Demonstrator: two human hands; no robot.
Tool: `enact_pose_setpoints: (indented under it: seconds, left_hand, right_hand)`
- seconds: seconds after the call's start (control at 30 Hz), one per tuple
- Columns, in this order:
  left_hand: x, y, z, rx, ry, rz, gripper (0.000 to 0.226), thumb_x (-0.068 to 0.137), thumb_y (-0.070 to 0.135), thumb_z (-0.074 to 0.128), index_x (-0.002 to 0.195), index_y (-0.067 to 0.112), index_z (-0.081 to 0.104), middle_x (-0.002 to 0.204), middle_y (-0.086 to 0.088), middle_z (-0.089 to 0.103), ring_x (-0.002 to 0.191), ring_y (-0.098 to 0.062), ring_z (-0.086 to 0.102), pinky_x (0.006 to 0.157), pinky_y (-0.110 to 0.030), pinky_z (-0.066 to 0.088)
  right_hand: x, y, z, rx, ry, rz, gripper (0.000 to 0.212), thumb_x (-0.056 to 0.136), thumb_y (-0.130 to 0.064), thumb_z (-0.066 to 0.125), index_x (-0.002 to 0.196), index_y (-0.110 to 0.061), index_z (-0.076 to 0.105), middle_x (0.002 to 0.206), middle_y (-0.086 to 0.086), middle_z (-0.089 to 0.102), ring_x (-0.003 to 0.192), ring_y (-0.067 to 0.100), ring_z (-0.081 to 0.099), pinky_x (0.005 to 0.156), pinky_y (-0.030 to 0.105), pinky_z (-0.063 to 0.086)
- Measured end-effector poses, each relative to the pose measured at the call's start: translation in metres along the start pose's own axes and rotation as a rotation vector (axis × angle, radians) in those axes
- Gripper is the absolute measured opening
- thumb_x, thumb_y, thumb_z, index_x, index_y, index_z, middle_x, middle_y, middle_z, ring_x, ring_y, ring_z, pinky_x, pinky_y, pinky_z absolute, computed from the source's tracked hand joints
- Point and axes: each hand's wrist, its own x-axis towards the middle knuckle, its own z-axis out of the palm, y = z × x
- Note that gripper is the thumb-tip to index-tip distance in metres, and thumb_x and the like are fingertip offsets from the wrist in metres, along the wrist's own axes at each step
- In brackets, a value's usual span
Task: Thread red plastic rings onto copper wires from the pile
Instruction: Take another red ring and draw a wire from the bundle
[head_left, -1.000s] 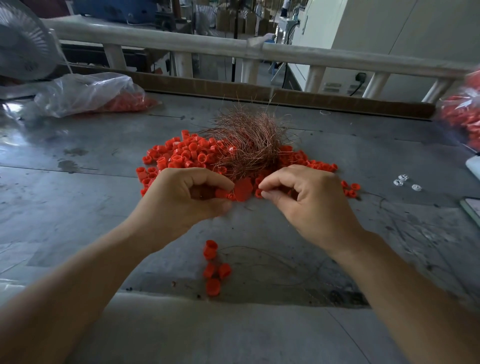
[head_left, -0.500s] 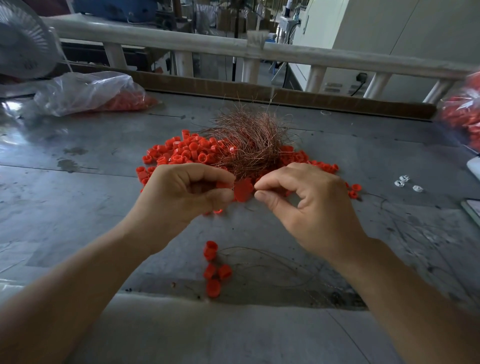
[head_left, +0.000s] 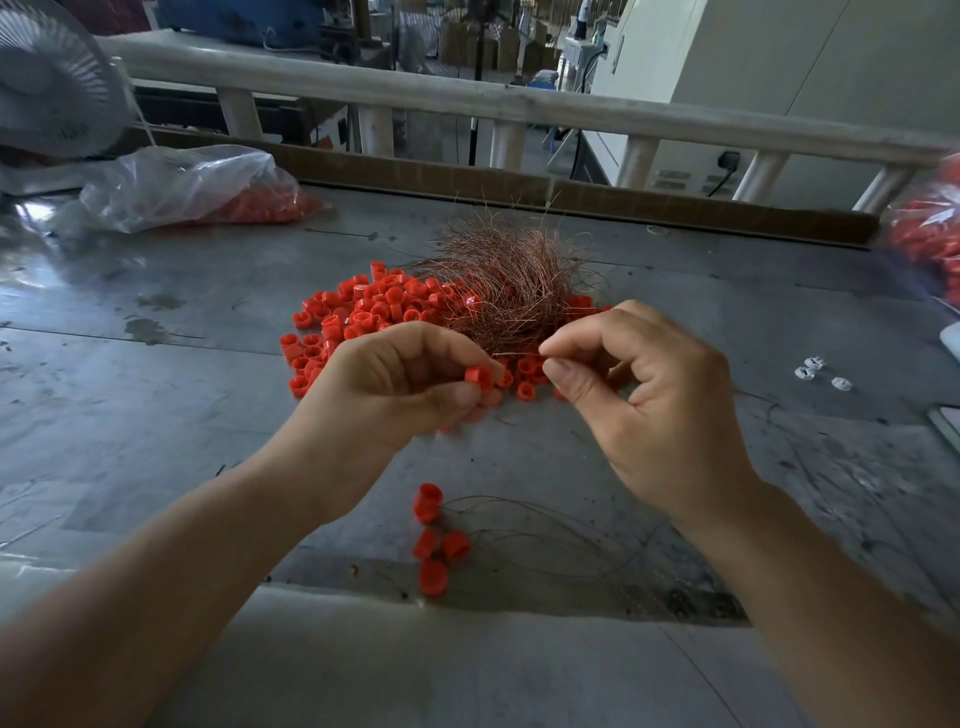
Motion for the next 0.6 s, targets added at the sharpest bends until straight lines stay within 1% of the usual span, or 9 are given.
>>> enact_pose_setpoints:
  seconds: [0.1, 0.2, 0.27, 0.33, 0.43, 0.5, 0.57, 0.6]
  left_hand:
    - [-0.0007, 0.0002, 0.0001, -0.124, -0.013, -0.047, 0.019, 0.064, -0.001, 0.060, 0.083, 0.003, 0.061, 0.074, -0.006, 0.071, 0.069, -0.013, 0.068, 0.059, -0.017, 0.052]
    - [-0.0005, 0.0011, -0.0009, -0.178, -0.031, -0.055, 0.019, 0.065, -0.002, 0.064, 0.080, 0.008, 0.068, 0.077, -0.008, 0.071, 0.073, -0.017, 0.069, 0.062, -0.019, 0.053]
    - [-0.0005, 0.0023, -0.0014, -0.193, -0.035, -0.062, 0.024, 0.063, 0.001, 0.065, 0.082, 0.014, 0.074, 0.079, -0.007, 0.072, 0.075, -0.017, 0.070, 0.062, -0.020, 0.054]
    - [-0.0006, 0.0033, -0.0013, -0.200, -0.048, -0.067, 0.027, 0.060, 0.009, 0.067, 0.085, 0.014, 0.075, 0.080, -0.005, 0.073, 0.075, -0.016, 0.070, 0.062, -0.019, 0.054]
    - [-0.0014, 0.0042, -0.0002, -0.185, -0.074, -0.070, 0.028, 0.058, 0.012, 0.068, 0.084, 0.013, 0.075, 0.081, -0.006, 0.073, 0.076, -0.016, 0.070, 0.063, -0.019, 0.054]
    - [-0.0017, 0.0043, -0.0005, -0.180, -0.080, -0.067, 0.025, 0.060, 0.008, 0.067, 0.083, 0.011, 0.075, 0.080, -0.007, 0.073, 0.075, -0.016, 0.070, 0.063, -0.019, 0.053]
    - [-0.0017, 0.0046, -0.0005, -0.186, -0.093, -0.059, 0.022, 0.064, -0.002, 0.067, 0.082, 0.009, 0.074, 0.080, -0.009, 0.072, 0.072, -0.016, 0.069, 0.063, -0.019, 0.053]
    - [-0.0017, 0.0047, -0.0005, -0.193, -0.098, -0.057, 0.021, 0.065, -0.003, 0.067, 0.082, 0.008, 0.074, 0.079, -0.009, 0.072, 0.071, -0.016, 0.069, 0.063, -0.019, 0.053]
  right_hand:
    - [-0.0008, -0.0023, 0.0001, 0.023, -0.021, 0.020, 0.004, 0.078, -0.009, 0.064, 0.079, -0.010, 0.067, 0.073, -0.003, 0.058, 0.072, 0.008, 0.053, 0.063, 0.006, 0.040]
    - [-0.0014, -0.0041, 0.0007, 0.074, -0.035, 0.048, 0.004, 0.077, -0.009, 0.063, 0.078, -0.013, 0.065, 0.071, -0.006, 0.057, 0.070, 0.005, 0.052, 0.063, 0.007, 0.039]
    - [-0.0012, -0.0053, 0.0009, 0.106, -0.039, 0.061, 0.007, 0.077, -0.010, 0.062, 0.077, -0.017, 0.063, 0.072, -0.008, 0.057, 0.069, 0.005, 0.052, 0.062, 0.007, 0.039]
    - [-0.0008, -0.0064, 0.0006, 0.124, -0.036, 0.066, 0.012, 0.078, -0.011, 0.062, 0.077, -0.022, 0.059, 0.072, -0.007, 0.057, 0.069, 0.005, 0.052, 0.062, 0.007, 0.039]
    - [-0.0006, -0.0075, 0.0001, 0.126, -0.038, 0.061, 0.013, 0.078, -0.010, 0.062, 0.076, -0.023, 0.058, 0.072, -0.006, 0.058, 0.069, 0.005, 0.052, 0.061, 0.007, 0.039]
    - [-0.0007, -0.0078, -0.0001, 0.122, -0.041, 0.059, 0.013, 0.078, -0.010, 0.062, 0.076, -0.022, 0.058, 0.072, -0.006, 0.057, 0.069, 0.005, 0.052, 0.062, 0.007, 0.038]
    - [-0.0008, -0.0081, -0.0001, 0.124, -0.042, 0.060, 0.013, 0.078, -0.011, 0.062, 0.077, -0.023, 0.058, 0.072, -0.006, 0.057, 0.069, 0.006, 0.052, 0.062, 0.007, 0.038]
    - [-0.0008, -0.0083, -0.0001, 0.124, -0.041, 0.061, 0.013, 0.078, -0.011, 0.062, 0.077, -0.023, 0.058, 0.072, -0.006, 0.057, 0.069, 0.005, 0.052, 0.062, 0.007, 0.038]
